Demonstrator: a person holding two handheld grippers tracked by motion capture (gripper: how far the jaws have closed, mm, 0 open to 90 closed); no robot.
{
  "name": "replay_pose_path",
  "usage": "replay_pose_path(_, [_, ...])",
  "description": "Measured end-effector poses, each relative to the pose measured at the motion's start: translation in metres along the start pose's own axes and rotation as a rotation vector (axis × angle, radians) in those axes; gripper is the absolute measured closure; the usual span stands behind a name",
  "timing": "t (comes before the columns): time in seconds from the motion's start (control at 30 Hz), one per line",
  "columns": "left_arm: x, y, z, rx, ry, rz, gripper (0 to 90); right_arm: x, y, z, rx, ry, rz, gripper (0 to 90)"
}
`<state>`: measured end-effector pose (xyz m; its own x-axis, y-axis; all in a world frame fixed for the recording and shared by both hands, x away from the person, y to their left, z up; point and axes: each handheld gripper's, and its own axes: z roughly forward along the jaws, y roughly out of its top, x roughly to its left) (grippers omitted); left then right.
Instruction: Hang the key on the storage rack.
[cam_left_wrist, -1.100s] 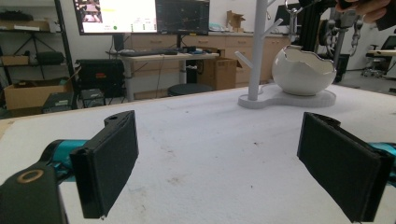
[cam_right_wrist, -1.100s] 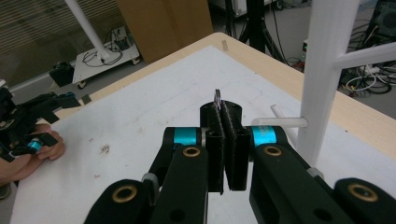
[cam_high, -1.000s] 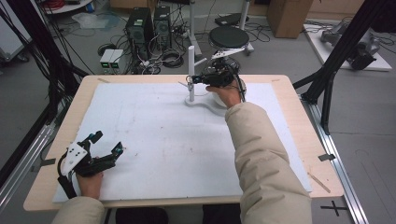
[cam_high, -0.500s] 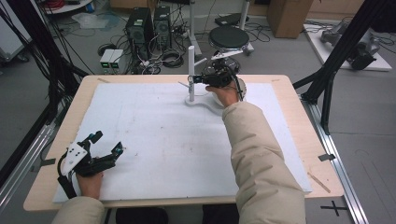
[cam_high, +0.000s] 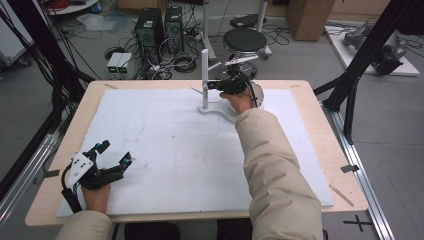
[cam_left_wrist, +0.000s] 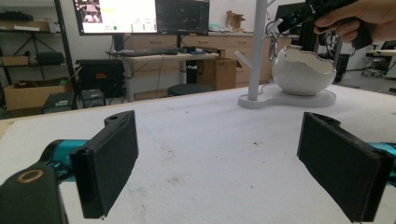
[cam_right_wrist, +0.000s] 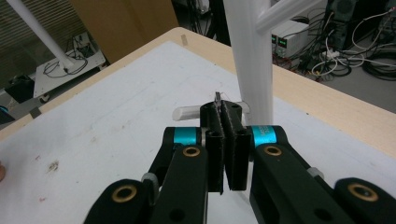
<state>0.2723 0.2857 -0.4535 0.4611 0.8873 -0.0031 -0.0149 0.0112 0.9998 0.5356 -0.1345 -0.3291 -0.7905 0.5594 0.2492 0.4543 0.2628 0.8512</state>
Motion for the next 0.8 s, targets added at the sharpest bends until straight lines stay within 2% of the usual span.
replay_pose_path(0.53, [0.0,0.0,0.0,-0.003,-0.001,-0.003,12.9,-0.004,-0.002,0.005,-0.003,-0.048,-0.016,87.0])
replay_pose_path(0.6, [0.0,0.0,0.0,-0.003,-0.001,-0.002,12.9,-0.004,-0.002,0.004,-0.022,-0.057,-0.017,83.5])
replay_pose_path(0.73, [0.0,0.0,0.0,-0.003,-0.001,-0.003,12.9,-0.002,0.0,0.0,-0.018,-0.063,-0.027,83.6])
replay_pose_path(0.8, [0.0,0.0,0.0,-0.002,0.0,0.0,12.9,0.0,0.0,-0.005,-0.033,-0.065,-0.028,83.6])
